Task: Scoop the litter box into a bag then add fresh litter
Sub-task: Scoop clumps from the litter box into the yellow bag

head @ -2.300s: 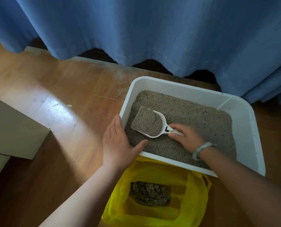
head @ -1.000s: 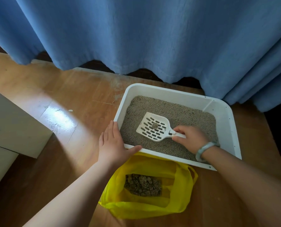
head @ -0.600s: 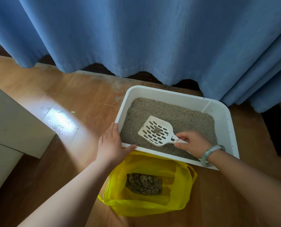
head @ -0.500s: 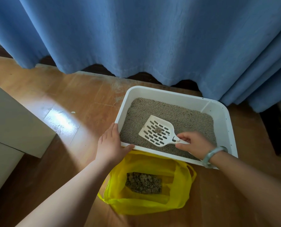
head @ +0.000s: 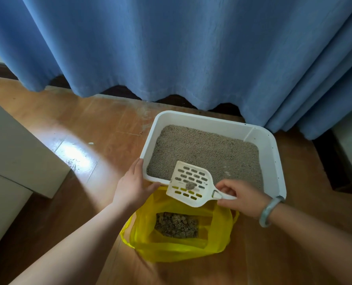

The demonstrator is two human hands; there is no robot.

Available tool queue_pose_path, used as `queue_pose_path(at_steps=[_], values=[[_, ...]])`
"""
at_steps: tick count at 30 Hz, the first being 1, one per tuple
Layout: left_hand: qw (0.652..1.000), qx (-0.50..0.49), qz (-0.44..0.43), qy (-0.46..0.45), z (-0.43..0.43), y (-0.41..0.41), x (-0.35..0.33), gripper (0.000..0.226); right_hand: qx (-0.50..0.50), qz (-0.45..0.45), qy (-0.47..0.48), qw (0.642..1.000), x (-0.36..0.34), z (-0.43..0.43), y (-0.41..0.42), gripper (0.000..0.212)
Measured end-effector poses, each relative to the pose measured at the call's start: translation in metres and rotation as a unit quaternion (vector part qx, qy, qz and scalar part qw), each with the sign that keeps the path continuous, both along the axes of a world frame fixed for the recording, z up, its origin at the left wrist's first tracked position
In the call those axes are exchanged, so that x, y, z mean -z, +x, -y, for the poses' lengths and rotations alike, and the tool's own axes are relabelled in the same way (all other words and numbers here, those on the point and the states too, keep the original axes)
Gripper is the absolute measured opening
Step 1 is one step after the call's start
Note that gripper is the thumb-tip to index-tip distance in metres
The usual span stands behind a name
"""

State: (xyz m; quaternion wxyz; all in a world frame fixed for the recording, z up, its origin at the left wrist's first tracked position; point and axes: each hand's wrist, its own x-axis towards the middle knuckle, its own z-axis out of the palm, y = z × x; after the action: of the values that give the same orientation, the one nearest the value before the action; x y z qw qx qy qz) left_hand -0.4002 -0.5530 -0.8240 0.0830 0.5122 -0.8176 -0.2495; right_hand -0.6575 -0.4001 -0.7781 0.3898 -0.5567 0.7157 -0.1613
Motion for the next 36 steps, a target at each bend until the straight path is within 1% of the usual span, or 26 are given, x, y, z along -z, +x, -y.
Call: queue_pose_path(at_steps=[3,5,8,11,13,14,17,19,20,21,23,24,25,26,28,29,30,32,36], values=[[1.000,-0.010,-0.008,-0.004,0.001,0.000,0.002,0.087,-0.048,-0.074,-0.002,0.996,0.004,-0.008,0.007,0.024],[1.000,-0.016,-0.006,-0.011,0.001,0.000,0.004,0.084,-0.084,-0.133,0.000,0.988,0.006,-0.012,0.012,0.022],[1.000,-0.019,-0.007,-0.023,0.001,-0.001,0.006,0.083,-0.128,-0.175,-0.018,0.976,0.009,-0.017,0.021,0.019],[0.999,-0.022,-0.005,-0.023,0.000,-0.001,0.007,0.084,-0.166,-0.219,-0.031,0.961,0.013,-0.020,0.026,0.022],[0.999,-0.022,-0.001,-0.025,0.001,-0.001,0.007,0.084,-0.183,-0.248,-0.070,0.949,0.017,-0.023,0.027,0.022],[0.999,-0.021,0.001,-0.026,0.002,-0.001,0.007,0.085,-0.196,-0.264,-0.104,0.939,0.020,-0.024,0.026,0.020],[0.999,-0.018,0.011,-0.029,0.001,-0.001,0.005,0.085,-0.229,-0.317,-0.210,0.896,0.027,-0.025,0.025,0.018],[0.999,-0.018,0.016,-0.030,0.001,-0.002,0.004,0.085,-0.246,-0.341,-0.231,0.877,0.028,-0.026,0.027,0.017],[0.999,-0.018,0.017,-0.030,0.001,-0.002,0.003,0.085,-0.244,-0.334,-0.229,0.881,0.027,-0.026,0.027,0.017],[0.999,-0.019,0.017,-0.029,0.001,-0.002,0.003,0.085,-0.231,-0.320,-0.215,0.893,0.026,-0.026,0.027,0.018],[0.999,-0.022,0.016,-0.024,0.002,-0.003,0.003,0.085,-0.179,-0.265,-0.166,0.933,0.020,-0.025,0.029,0.022],[0.999,-0.024,0.015,-0.022,0.002,-0.003,0.003,0.086,-0.142,-0.218,-0.120,0.958,0.019,-0.025,0.029,0.024],[0.999,-0.026,0.014,-0.018,0.002,-0.003,0.003,0.086,-0.100,-0.148,-0.063,0.982,0.017,-0.025,0.032,0.026],[0.999,-0.028,0.011,-0.013,0.003,-0.004,0.003,0.088,-0.055,-0.075,-0.026,0.995,0.015,-0.023,0.034,0.030],[0.999,-0.032,0.007,-0.001,0.004,-0.005,0.002,0.090,0.030,0.051,0.004,0.998,0.011,-0.018,0.037,0.038],[0.999,-0.037,0.004,0.003,0.005,-0.006,0.002,0.091,0.060,0.093,0.017,0.994,0.009,-0.015,0.037,0.041],[0.999,-0.043,0.001,0.005,0.005,-0.008,0.001,0.091,0.082,0.116,0.031,0.989,0.006,-0.009,0.036,0.045],[0.999,-0.053,-0.002,-0.005,0.006,-0.013,0.000,0.091,0.102,0.105,0.052,0.988,0.001,0.004,0.032,0.047],[0.998,-0.064,0.012,-0.019,0.006,-0.025,0.002,0.094,0.098,0.012,0.047,0.994,-0.008,0.040,0.012,0.034]])
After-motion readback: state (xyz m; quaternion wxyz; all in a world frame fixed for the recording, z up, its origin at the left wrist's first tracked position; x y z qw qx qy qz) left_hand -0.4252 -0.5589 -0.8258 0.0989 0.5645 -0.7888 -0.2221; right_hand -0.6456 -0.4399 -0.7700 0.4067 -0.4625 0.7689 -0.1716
